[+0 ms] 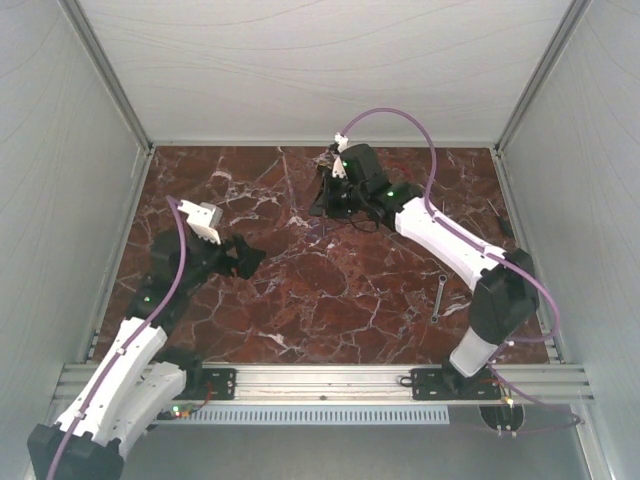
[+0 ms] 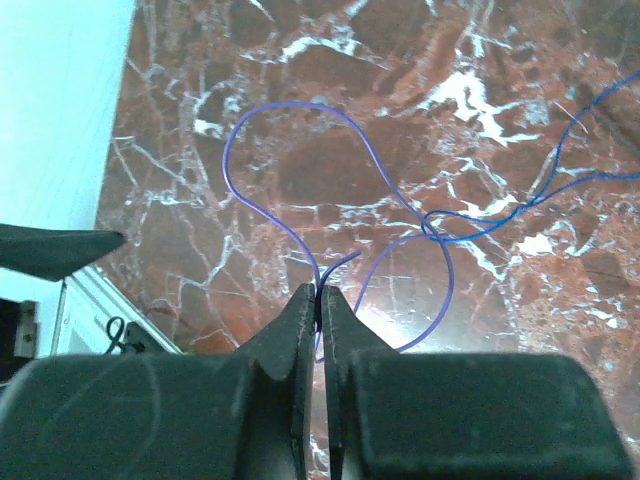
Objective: Zip-tie the wires
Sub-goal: Pick up the cable at the center of the board.
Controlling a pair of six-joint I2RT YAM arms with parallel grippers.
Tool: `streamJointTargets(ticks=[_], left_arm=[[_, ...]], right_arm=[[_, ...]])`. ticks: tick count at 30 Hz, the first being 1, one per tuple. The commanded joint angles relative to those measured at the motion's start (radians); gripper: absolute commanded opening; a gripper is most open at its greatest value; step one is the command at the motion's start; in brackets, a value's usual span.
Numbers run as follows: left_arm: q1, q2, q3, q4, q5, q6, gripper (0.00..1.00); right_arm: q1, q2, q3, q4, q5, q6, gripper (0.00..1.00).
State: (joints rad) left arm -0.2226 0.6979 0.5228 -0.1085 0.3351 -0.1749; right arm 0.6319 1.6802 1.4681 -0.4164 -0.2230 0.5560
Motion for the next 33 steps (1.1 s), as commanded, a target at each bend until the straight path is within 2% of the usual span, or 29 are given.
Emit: streamJointTargets(ticks=[1, 3, 6, 9, 11, 14, 15, 16, 18, 19, 20, 22, 26, 33], left_arm=[[-0.05, -0.01, 0.003, 0.065, 0.035, 0.007, 1.0], [-0.062, -0.009, 0.002, 0.065, 0.033, 0.009, 0.99], [-0.066, -0.013, -0.001, 0.069, 0.038, 0.016, 0.97], [-0.066, -0.015, -0.008, 0.077, 0.027, 0.021, 0.94], [-0.066, -0.011, -0.008, 0.077, 0.024, 0.023, 0.93], [-0.066, -0.005, -0.009, 0.079, 0.031, 0.024, 0.91], [-0.066, -0.002, -0.009, 0.081, 0.035, 0.025, 0.9], [-0.066, -0.003, -0.009, 0.081, 0.04, 0.025, 0.89], [-0.067, -0.002, -0.01, 0.084, 0.049, 0.024, 0.89], [-0.067, -0.003, -0.01, 0.084, 0.05, 0.023, 0.89], [-0.067, -0.004, -0.01, 0.082, 0.048, 0.023, 0.89], [-0.07, -0.01, -0.01, 0.077, 0.038, 0.029, 0.89], [-0.071, -0.024, -0.005, 0.074, 0.031, 0.034, 0.88], [-0.072, -0.06, -0.014, 0.082, 0.079, 0.058, 0.88]], right_arm=[[0.039, -0.128, 0.059, 0.013, 0.072, -0.023, 0.0], [0.051, -0.151, 0.133, -0.031, 0.132, -0.047, 0.0], [0.055, -0.188, 0.242, -0.031, 0.111, -0.055, 0.0], [0.067, -0.231, 0.326, 0.044, 0.081, -0.071, 0.0], [0.097, -0.27, 0.329, 0.159, 0.118, -0.14, 0.0], [0.153, -0.32, 0.285, 0.327, 0.272, -0.302, 0.0], [0.174, -0.322, 0.266, 0.395, 0.325, -0.393, 0.0], [0.197, -0.314, 0.234, 0.477, 0.398, -0.552, 0.0], [0.202, -0.249, 0.199, 0.623, 0.655, -0.741, 0.0], [0.197, -0.198, 0.253, 0.608, 0.764, -0.776, 0.0], [0.191, -0.158, 0.317, 0.491, 0.823, -0.762, 0.0], [0.181, -0.148, 0.323, 0.381, 0.799, -0.666, 0.0], [0.176, -0.273, 0.051, 0.44, 0.593, -0.493, 0.0], [0.177, -0.364, -0.141, 0.233, 0.55, -0.165, 0.0]])
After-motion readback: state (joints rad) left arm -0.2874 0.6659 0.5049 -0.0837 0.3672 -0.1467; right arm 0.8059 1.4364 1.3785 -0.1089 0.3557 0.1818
